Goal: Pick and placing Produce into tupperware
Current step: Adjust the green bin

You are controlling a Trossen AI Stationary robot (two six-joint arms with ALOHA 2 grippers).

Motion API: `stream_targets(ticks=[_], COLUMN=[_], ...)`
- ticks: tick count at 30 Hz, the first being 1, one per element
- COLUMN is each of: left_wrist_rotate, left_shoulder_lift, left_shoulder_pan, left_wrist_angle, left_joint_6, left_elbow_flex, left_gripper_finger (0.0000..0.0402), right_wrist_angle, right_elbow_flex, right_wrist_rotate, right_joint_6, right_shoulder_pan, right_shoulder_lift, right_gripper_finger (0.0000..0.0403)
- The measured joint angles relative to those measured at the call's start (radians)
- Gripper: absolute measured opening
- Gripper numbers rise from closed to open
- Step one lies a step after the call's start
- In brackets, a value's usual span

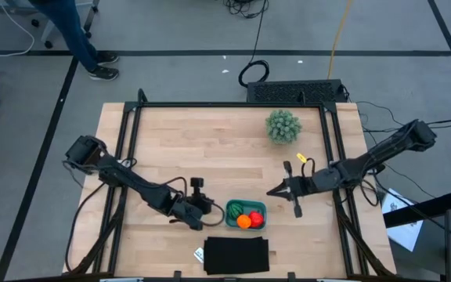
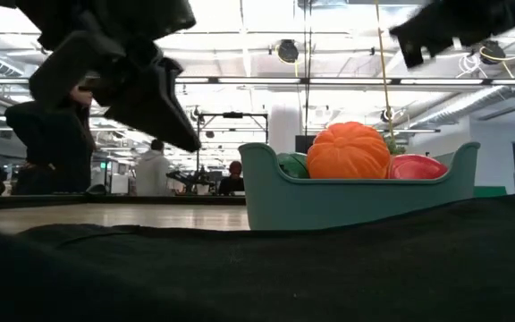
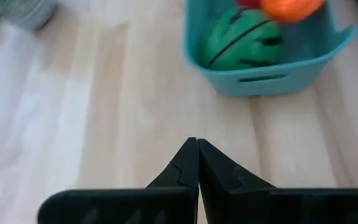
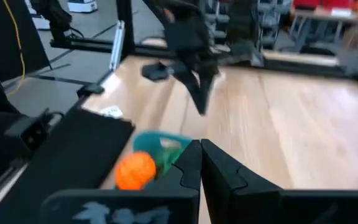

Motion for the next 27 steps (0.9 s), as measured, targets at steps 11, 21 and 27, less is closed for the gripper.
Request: stream_targets(ticks=[11,21,27], left_wrist_rotate=[0.027,0.207,0.21], left_shoulder_lift=[-0.13,-0.141,-0.171], left_shoulder_pan=[0.025,0.063,0.059], left_wrist_angle=[0.292,0.756,0.883], left_joint_6=[0.1,0.275,0.327], left_elbow_flex=[-0.193,-0.415,-0.48], left_gripper_finger=[0.0,0.0,0.0], right_wrist_angle=[-0.022,0.12,0.181], right_elbow_flex=[0.141,0.084,-0.039], right_wrist_rotate=[-0.009,-0.164,-0.161], right_joint_6=[-0.155,-0.218,-0.189], right_shoulder_pan=[-0.061,-0.149,-0.186], right_shoulder_lift=[-0.004,-0.114,-0.224], right_gripper_finger=[0.0,0.0,0.0])
